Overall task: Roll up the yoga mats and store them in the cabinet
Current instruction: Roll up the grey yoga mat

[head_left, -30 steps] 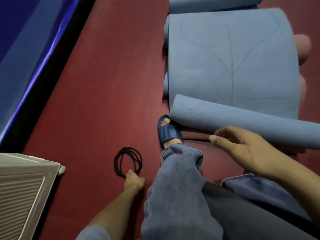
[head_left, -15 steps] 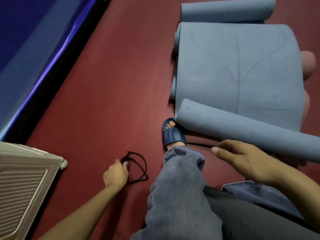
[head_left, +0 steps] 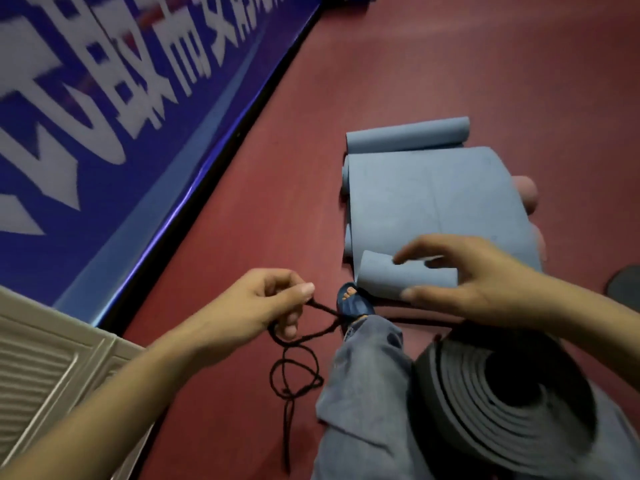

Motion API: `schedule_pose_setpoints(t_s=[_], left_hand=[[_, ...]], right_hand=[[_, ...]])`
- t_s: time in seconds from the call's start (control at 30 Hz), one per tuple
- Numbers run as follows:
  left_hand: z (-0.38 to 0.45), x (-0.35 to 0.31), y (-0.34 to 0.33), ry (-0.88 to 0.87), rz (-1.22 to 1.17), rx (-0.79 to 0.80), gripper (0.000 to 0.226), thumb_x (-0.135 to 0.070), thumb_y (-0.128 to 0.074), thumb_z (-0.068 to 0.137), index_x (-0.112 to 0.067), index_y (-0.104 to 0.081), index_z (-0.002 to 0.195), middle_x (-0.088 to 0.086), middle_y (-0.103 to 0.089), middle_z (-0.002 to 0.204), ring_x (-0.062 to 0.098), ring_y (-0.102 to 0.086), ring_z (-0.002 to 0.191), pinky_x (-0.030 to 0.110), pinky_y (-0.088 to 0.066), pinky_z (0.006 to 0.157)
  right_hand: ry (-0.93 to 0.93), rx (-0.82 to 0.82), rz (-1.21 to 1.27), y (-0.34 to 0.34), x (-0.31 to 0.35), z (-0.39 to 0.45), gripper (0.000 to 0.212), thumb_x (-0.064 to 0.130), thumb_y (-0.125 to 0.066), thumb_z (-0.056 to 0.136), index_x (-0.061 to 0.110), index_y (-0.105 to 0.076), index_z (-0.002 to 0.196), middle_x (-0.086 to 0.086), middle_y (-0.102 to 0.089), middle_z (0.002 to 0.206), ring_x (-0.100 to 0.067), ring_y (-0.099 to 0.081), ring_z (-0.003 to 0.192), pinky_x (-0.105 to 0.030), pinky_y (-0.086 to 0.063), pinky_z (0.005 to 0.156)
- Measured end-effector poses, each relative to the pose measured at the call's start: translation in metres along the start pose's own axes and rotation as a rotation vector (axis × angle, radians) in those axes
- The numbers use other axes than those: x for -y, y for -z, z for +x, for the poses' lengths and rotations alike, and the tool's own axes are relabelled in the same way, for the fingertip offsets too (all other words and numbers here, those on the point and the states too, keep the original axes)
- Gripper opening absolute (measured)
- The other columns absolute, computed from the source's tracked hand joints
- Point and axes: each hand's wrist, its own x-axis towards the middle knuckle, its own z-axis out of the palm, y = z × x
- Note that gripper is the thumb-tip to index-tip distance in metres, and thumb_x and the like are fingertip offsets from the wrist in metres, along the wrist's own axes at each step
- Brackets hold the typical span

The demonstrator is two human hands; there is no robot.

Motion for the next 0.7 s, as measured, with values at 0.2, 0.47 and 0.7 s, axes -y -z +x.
schedule_pose_setpoints(t_s=[0.2, 0.47, 0.7], left_hand=[[-0.059, -0.115, -0.041, -0.187, -0.200, 0.182, 0.029, -0.033, -0.062, 0.100, -0.015, -0.069, 0.078, -0.001, -0.043, 0.056, 0.013, -0.040, 0.047, 0.025, -0.046, 0.055], [-0.093, -0.131, -0.074, -0.197, 0.437, 0.282, 0.043, -0.025, -0.064, 0.098, -0.015, -0.055, 0.057, 0.004, -0.048, 0.051, 0.019, -0.053, 0.046, 0.028, -0.045, 0.048], [-0.099, -0.110, -0.135, -0.357, 1.492, 0.015, 0.050, -0.070, -0.064, 0.084, -0.020, -0.065, 0.092, -0.007, -0.064, 0.083, 0.019, -0.064, 0.086, 0.028, -0.042, 0.067]], right_hand=[[-0.034, 0.353, 0.666, 0.015, 0.099, -0.047, 0.043, 0.052, -0.048, 0.100, 0.015, -0.071, 0.098, -0.006, -0.073, 0.080, -0.033, -0.068, 0.091, -0.047, -0.049, 0.085], [-0.242, 0.556, 0.188, 0.036, 0.111, -0.156, 0.033, 0.028, -0.052, 0.106, 0.017, -0.068, 0.079, 0.000, -0.063, 0.058, -0.007, -0.055, 0.040, -0.017, -0.040, 0.043], [-0.198, -0.034, -0.626, 0.017, 0.099, -0.189, 0.031, 0.046, -0.068, 0.079, 0.020, -0.061, 0.095, 0.003, -0.066, 0.092, -0.023, -0.063, 0.084, -0.039, -0.054, 0.070]])
